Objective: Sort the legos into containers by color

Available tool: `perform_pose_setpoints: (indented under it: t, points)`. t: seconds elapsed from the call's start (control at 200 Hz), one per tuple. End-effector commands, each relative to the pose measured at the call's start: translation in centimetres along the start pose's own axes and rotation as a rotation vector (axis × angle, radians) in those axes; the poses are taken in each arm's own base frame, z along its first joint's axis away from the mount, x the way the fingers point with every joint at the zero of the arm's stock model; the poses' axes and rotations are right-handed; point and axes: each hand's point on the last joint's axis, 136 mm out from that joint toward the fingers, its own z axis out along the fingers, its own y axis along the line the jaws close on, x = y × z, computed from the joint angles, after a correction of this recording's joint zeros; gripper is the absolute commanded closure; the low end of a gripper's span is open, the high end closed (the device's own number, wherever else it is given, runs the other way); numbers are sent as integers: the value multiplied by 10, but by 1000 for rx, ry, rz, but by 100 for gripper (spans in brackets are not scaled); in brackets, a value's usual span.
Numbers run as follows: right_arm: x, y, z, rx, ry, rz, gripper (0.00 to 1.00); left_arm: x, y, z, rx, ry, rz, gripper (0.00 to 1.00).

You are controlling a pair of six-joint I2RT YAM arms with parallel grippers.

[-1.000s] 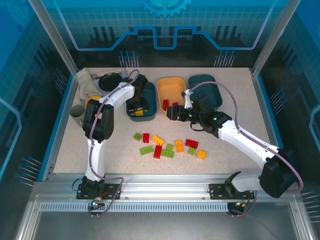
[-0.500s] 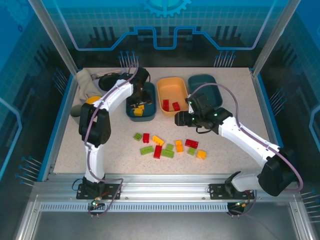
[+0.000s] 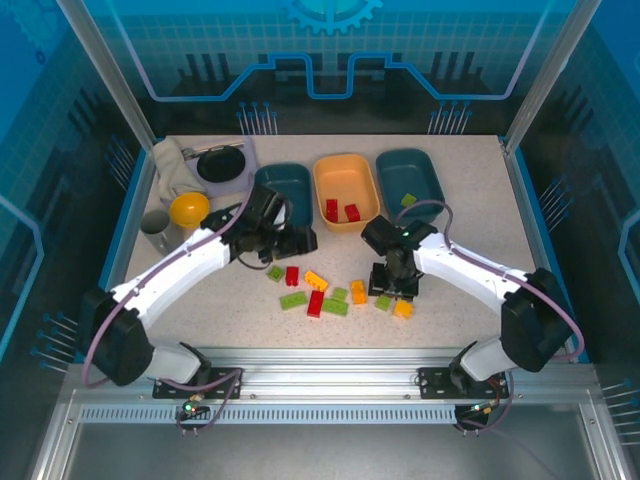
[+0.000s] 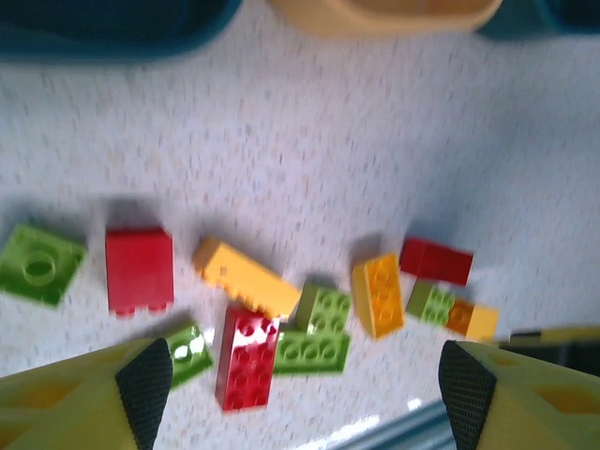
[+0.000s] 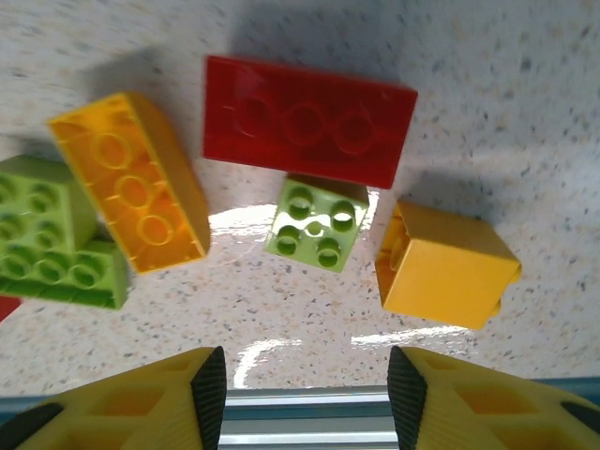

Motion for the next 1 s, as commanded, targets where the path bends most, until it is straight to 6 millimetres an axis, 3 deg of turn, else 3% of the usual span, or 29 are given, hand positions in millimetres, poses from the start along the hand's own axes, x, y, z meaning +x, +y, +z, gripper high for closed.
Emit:
perform_pose_setpoints:
  t: [0.0, 0.17, 0.81, 0.99]
  points:
    - [5, 8, 11, 18, 13, 111, 51, 16, -10, -10, 87, 5, 7, 21]
    - [5, 6, 25, 56, 28, 191, 54, 29, -1, -19, 88, 0, 6, 21]
    - [-4, -12, 62, 137, 44, 267, 53, 26, -9, -28, 114, -19, 22, 21]
    - [-15, -6, 68, 105, 25, 254, 56, 25, -10, -28, 118, -17, 20, 21]
